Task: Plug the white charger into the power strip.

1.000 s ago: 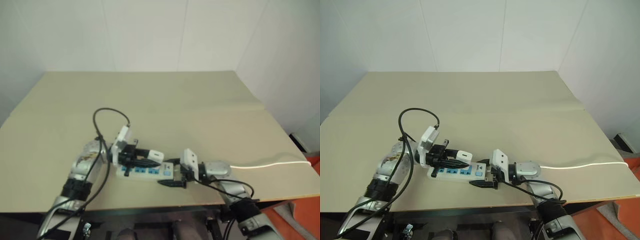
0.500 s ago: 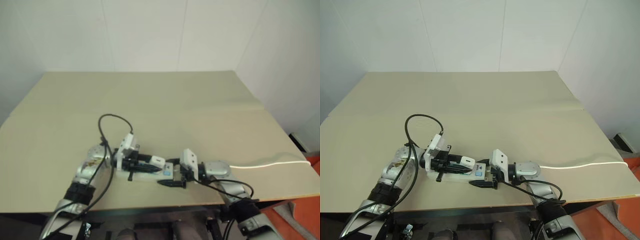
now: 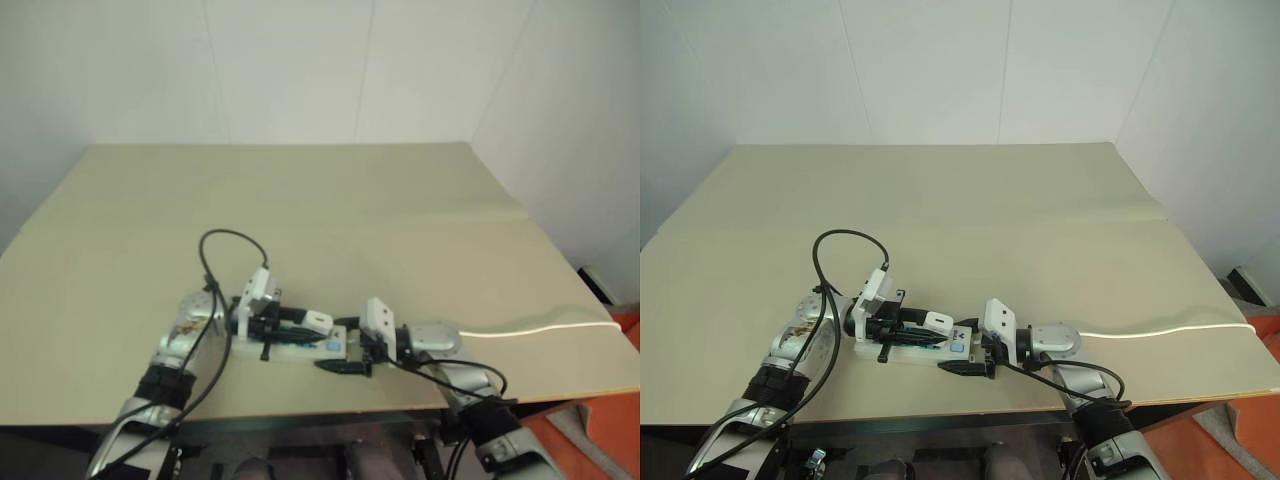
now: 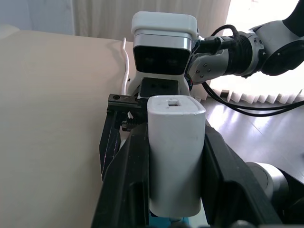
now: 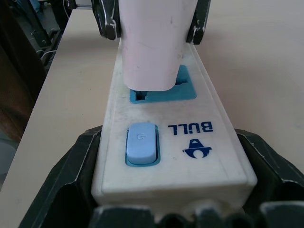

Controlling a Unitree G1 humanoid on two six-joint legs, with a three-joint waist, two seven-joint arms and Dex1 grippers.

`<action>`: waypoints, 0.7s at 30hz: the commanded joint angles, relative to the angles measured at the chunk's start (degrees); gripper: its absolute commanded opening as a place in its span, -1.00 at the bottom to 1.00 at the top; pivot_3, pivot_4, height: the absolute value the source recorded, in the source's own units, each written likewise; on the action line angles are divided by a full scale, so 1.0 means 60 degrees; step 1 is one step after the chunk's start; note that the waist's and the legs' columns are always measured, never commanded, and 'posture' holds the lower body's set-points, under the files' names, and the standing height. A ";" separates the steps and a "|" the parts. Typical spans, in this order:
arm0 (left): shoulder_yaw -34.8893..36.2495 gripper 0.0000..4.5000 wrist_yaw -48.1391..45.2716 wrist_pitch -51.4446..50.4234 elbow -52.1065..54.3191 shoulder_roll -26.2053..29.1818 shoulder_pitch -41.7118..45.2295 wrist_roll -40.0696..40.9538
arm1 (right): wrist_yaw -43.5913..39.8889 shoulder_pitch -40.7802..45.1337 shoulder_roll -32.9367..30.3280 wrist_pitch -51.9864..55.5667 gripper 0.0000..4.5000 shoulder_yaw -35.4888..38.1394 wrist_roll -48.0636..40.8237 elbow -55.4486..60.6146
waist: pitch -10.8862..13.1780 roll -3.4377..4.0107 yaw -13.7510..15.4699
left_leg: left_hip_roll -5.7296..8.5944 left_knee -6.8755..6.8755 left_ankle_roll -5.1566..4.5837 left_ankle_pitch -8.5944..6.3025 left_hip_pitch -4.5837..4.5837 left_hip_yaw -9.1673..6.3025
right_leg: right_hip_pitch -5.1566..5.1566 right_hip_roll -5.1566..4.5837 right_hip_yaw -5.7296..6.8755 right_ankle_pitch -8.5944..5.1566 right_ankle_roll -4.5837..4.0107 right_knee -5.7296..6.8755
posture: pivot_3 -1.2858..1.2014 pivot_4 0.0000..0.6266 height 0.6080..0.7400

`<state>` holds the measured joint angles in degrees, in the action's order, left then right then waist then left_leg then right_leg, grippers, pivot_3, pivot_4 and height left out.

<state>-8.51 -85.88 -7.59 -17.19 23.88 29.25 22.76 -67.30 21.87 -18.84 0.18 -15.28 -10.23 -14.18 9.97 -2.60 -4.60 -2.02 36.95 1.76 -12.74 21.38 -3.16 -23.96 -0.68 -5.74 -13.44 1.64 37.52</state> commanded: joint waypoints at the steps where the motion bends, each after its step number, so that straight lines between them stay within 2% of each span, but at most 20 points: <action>1: -0.0205 -0.55 -0.0207 0.0029 0.0121 0.0048 -0.0062 -0.0067 | 0.0065 -0.0210 0.0026 0.0207 0.53 -0.0384 0.0267 -0.0297 | 0.0000 0.0000 -0.0001 | 0.0000 0.0000 0.0000 0.0000 0.0000 0.0000 | 0.0000 0.0000 0.0000 0.0000 0.0000 0.0000 | 0.03 -0.52 1.00; 7: -0.0366 -0.55 -0.0808 0.0051 0.0018 0.0586 -0.0032 -0.0230 | 0.0079 -0.0195 0.0021 0.0173 0.53 -0.0377 0.0285 -0.0352 | 0.0000 0.0000 -0.0092 | -0.0006 -0.0003 -0.0001 -0.0001 0.0000 0.0001 | -0.0002 0.0007 -0.0001 -0.0001 -0.0001 -0.0002 | 0.03 -0.52 1.00; 16: -0.0317 -0.55 -0.0307 0.0809 -0.0407 0.0732 0.0046 -0.0690 | 0.0164 -0.0059 0.0023 0.0100 0.53 -0.0436 0.0240 -0.0473 | -0.0001 0.0001 -0.0153 | -0.0011 -0.0007 -0.0004 -0.0003 -0.0022 0.0000 | 0.0014 0.0012 -0.0002 -0.0006 -0.0008 0.0000 | 0.03 -0.52 1.00; 21: -0.0129 -0.55 -0.0088 0.0639 -0.0378 0.1039 -0.0049 -0.0653 | 0.0175 -0.0039 -0.0035 0.0061 0.53 -0.0463 0.0225 -0.0534 | -0.0001 0.0002 -0.0184 | -0.0017 -0.0007 -0.0004 -0.0003 -0.0042 0.0002 | 0.0036 0.0022 -0.0006 -0.0011 -0.0013 -0.0002 | 0.03 -0.52 1.00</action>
<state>-10.42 -88.17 -3.27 -18.26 26.92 29.39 21.39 -65.99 22.89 -18.41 -0.10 -17.23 -10.24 -14.83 9.96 -2.59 -5.71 -2.14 36.90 1.73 -12.75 21.12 -3.15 -23.74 -0.53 -5.78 -13.51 1.56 37.51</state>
